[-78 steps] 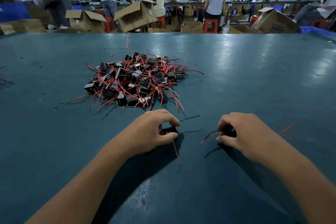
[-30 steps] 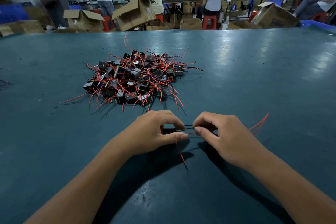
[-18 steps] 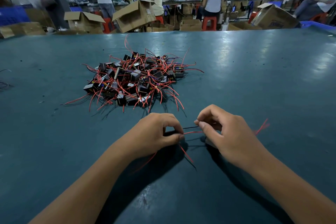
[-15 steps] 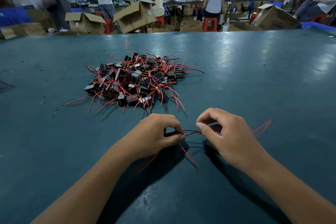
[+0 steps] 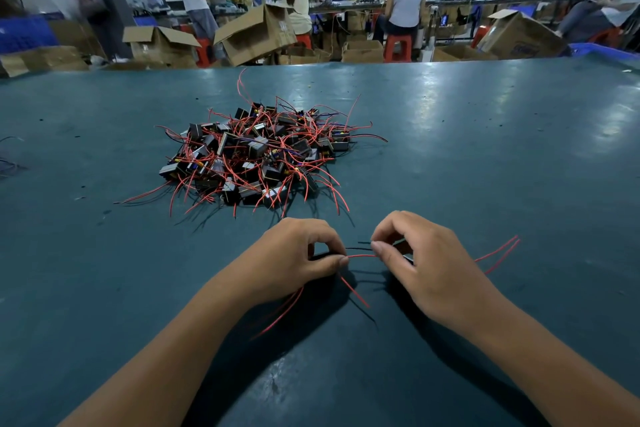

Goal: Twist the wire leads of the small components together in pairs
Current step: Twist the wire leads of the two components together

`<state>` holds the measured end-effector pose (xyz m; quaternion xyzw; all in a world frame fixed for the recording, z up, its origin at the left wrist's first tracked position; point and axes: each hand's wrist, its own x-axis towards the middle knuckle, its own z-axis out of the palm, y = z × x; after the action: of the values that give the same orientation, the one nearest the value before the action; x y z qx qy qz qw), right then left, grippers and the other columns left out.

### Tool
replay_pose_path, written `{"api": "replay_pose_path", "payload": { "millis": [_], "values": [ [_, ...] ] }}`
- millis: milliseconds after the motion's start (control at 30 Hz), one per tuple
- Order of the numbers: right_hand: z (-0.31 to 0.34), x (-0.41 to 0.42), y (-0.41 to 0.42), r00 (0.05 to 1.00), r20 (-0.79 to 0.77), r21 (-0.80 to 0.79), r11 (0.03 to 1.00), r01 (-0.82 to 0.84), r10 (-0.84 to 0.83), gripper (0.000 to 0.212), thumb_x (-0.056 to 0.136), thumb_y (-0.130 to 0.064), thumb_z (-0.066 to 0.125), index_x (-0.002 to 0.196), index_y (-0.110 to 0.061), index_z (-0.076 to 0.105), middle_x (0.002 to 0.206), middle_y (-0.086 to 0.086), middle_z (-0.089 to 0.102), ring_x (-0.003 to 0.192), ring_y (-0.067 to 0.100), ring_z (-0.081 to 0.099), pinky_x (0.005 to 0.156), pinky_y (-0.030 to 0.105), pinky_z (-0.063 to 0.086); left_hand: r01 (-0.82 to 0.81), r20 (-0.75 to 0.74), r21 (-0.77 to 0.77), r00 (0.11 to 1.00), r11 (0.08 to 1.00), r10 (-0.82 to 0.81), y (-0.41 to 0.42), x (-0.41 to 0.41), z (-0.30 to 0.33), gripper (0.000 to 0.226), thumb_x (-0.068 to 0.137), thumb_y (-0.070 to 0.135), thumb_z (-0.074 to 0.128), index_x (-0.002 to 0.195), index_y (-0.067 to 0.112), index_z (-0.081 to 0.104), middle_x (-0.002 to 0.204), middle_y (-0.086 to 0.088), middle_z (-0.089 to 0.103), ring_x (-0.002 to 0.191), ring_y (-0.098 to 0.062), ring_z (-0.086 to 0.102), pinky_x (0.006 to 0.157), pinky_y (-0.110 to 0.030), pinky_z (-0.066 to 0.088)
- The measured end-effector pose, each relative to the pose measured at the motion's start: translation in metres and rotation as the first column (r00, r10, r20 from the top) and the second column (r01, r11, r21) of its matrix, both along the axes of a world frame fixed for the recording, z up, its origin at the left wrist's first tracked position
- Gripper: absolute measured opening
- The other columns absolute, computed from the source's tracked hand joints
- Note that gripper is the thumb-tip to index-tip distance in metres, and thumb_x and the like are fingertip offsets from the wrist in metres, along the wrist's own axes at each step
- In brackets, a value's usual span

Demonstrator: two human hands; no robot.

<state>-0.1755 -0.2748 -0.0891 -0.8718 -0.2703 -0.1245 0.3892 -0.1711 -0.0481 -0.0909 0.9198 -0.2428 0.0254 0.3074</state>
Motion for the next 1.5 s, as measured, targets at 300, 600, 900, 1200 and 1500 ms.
{"api": "replay_pose_path", "payload": {
  "millis": [300,600,900,1200,1500],
  "values": [
    [-0.001,0.001,0.000,0.995,-0.095,0.086,0.995,0.045,-0.037,0.014,0.095,-0.018,0.060,0.084,-0.025,0.055,0.073,-0.004,0.067,0.066,0.010,0.058,0.059,0.017,0.043,-0.006,-0.026,-0.034,1.000,0.999,0.005,0.001,0.000,-0.001,0.008,0.090,0.040,0.071,0.087,0.033,0.071,0.081,0.025,0.061,0.069,0.000,0.053,0.061,-0.015,0.037],
    [-0.001,-0.001,-0.003,0.990,-0.136,0.091,0.995,0.044,-0.032,0.016,0.097,-0.019,0.057,0.084,-0.027,0.053,0.073,-0.015,0.067,0.071,0.005,0.063,0.063,0.016,0.046,-0.100,-0.032,-0.059,0.995,0.993,0.098,0.002,0.001,-0.001,0.016,0.092,0.048,0.063,0.086,0.033,0.063,0.077,0.007,0.066,0.063,-0.015,0.057,0.061,-0.039,0.048],
    [-0.005,-0.002,0.002,0.992,-0.122,0.061,0.998,-0.005,0.012,0.017,0.096,-0.021,0.058,0.082,-0.028,0.052,0.065,-0.006,0.061,0.058,0.009,0.052,0.056,0.018,0.040,-0.163,0.184,0.128,0.973,0.978,0.138,-0.026,0.000,-0.001,0.030,0.089,0.050,0.067,0.116,0.037,0.060,0.107,0.023,0.063,0.081,0.006,0.042,0.072,-0.020,0.037],
    [-0.006,-0.004,0.004,0.987,-0.158,0.117,0.993,0.015,0.004,0.013,0.095,-0.019,0.058,0.085,-0.027,0.056,0.063,-0.002,0.058,0.052,0.009,0.045,0.053,0.022,0.037,-0.153,0.138,-0.058,0.978,0.986,0.160,-0.019,0.002,-0.001,0.008,0.096,0.027,0.063,0.093,0.022,0.069,0.079,0.015,0.061,0.070,0.005,0.051,0.064,-0.020,0.039],
    [-0.005,-0.002,0.005,0.976,-0.208,0.174,0.980,0.097,-0.059,0.017,0.096,-0.017,0.056,0.083,-0.027,0.056,0.069,-0.006,0.069,0.060,0.010,0.065,0.059,0.025,0.052,-0.165,0.140,-0.160,0.972,0.973,0.188,-0.023,-0.002,0.000,0.009,0.099,0.028,0.059,0.099,0.027,0.068,0.071,0.018,0.059,0.062,-0.017,0.059,0.064,-0.039,0.051]
  ]
}}
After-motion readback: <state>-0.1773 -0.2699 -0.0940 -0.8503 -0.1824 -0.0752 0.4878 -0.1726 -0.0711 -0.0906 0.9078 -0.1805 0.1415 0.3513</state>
